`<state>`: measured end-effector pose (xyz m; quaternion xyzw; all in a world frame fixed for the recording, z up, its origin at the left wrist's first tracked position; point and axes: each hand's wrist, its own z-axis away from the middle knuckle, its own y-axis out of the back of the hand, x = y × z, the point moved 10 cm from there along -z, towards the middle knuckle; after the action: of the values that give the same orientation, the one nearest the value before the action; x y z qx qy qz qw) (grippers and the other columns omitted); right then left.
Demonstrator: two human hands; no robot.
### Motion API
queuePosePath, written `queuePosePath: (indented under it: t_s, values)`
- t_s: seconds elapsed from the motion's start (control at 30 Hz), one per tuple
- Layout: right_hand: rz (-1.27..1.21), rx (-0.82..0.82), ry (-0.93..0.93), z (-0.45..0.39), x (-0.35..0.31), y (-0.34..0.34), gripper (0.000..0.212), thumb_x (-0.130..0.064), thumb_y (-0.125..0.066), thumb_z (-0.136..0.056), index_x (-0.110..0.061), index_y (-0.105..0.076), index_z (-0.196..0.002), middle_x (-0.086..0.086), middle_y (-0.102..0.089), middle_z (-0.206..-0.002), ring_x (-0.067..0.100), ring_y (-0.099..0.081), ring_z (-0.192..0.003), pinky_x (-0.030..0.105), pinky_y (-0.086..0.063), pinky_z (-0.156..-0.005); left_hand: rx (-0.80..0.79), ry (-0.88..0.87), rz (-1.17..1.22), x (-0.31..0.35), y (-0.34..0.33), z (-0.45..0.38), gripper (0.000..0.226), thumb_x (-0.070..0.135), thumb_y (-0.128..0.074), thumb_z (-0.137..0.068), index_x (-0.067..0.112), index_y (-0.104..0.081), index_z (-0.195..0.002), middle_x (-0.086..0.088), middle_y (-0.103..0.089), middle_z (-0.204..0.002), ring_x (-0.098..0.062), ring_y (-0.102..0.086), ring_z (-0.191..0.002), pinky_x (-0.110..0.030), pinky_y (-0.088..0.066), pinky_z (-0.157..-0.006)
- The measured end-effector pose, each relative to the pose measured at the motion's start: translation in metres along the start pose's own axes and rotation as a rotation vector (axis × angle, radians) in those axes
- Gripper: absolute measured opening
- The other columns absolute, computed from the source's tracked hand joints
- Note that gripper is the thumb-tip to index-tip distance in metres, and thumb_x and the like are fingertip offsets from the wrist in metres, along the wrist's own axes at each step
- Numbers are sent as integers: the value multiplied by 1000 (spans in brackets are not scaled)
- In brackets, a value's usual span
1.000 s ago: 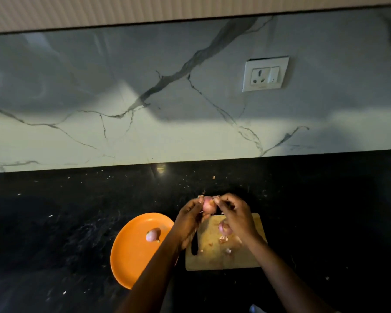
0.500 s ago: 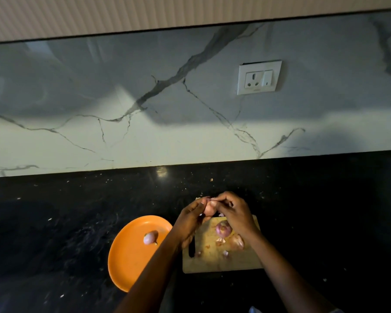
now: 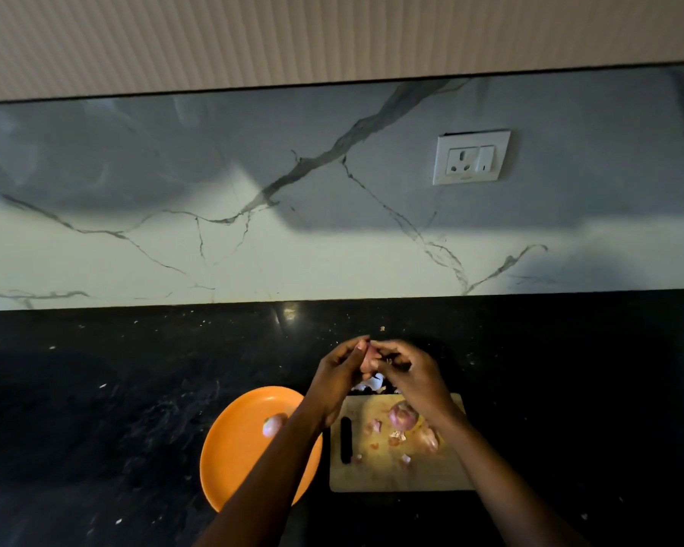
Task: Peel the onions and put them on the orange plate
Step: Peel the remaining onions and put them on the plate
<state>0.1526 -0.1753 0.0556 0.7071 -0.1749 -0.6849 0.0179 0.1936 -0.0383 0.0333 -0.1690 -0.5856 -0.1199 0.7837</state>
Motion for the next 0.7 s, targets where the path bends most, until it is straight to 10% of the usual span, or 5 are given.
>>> queuePosePath:
  t_s: [0.4, 0.7]
  values:
    - [-60, 213, -190, -16, 28, 15, 6, -24, -64, -98, -24, -70, -99, -4, -74, -97, 12, -70, -94, 24, -54, -77, -117, -35, -64, 4, 0, 3, 34, 27, -56, -101, 13, -62, -131, -8, -72, -101, -24, -68, -101, -45, -53, -99]
    - [49, -41, -78, -19, 11, -6, 32, -41, -68, -93, -33, -67, -123, -13, -70, -119, 2, -64, -111, 21, -50, -92, -65, 0, 17, 1, 12, -7, 38, 29, -47, -105, -5, -63, -112, -28, -64, -102, -33, -63, -98, -54, -49, -100]
